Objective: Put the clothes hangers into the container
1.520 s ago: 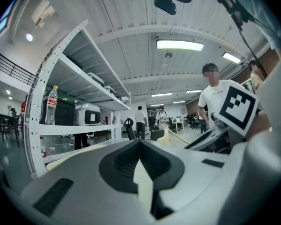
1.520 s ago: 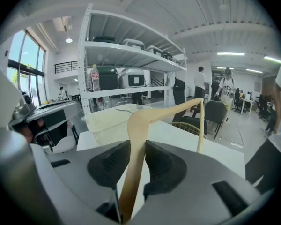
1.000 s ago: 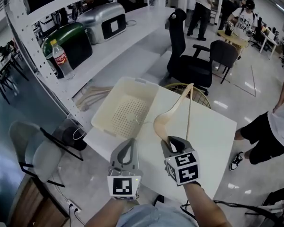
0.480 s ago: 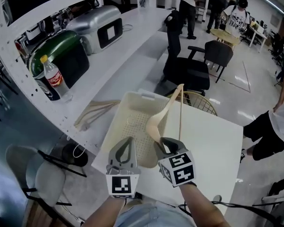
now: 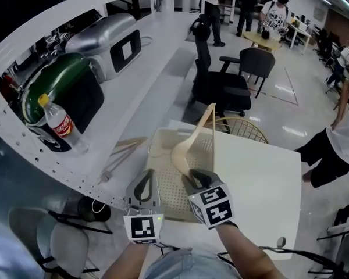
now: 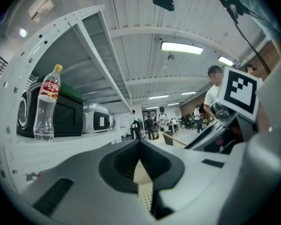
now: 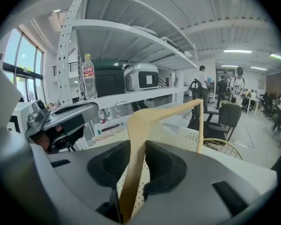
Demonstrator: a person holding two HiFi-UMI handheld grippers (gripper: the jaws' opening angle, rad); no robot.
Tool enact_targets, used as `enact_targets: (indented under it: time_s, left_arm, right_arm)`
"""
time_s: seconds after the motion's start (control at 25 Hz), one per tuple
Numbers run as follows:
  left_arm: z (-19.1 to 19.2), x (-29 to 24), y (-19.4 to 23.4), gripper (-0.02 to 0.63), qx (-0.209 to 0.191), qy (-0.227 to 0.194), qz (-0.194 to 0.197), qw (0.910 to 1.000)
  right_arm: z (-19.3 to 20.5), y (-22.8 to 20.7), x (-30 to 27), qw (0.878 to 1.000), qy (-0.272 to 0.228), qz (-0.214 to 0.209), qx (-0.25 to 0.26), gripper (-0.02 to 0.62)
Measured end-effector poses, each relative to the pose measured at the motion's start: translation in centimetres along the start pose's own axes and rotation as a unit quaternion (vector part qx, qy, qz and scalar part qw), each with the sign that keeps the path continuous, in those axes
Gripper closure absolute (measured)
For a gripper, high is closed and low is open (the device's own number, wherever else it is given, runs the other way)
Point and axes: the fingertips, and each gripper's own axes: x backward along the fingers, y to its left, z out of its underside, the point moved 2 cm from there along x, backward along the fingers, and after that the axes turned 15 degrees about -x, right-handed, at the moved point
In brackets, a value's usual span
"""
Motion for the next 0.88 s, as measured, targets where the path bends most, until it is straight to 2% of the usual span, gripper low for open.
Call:
enact_targets:
  time_s: [0.4,0.68,0.88]
  left_arm:
    - [3.1,-2.6,2.2,0.594,0.024,0.018,0.012,0.9995]
    - [3.9,-4.1,3.4,0.594,0.02,0.007,0.021,0.9996]
    - [3.8,-4.6,3.5,0.594,0.041,0.012,0.03,0.9986]
  right_arm:
    - [-0.2,0.1,-4.9,1.0,0.021,0.013,-0.015,0.489]
    - [1.6,-0.4,-7.9,0.998,0.052,0.027,-0.025,0.489]
    - [3.3,-0.9,-9.2,0.997,0.066,0.039,-0.019,0.488]
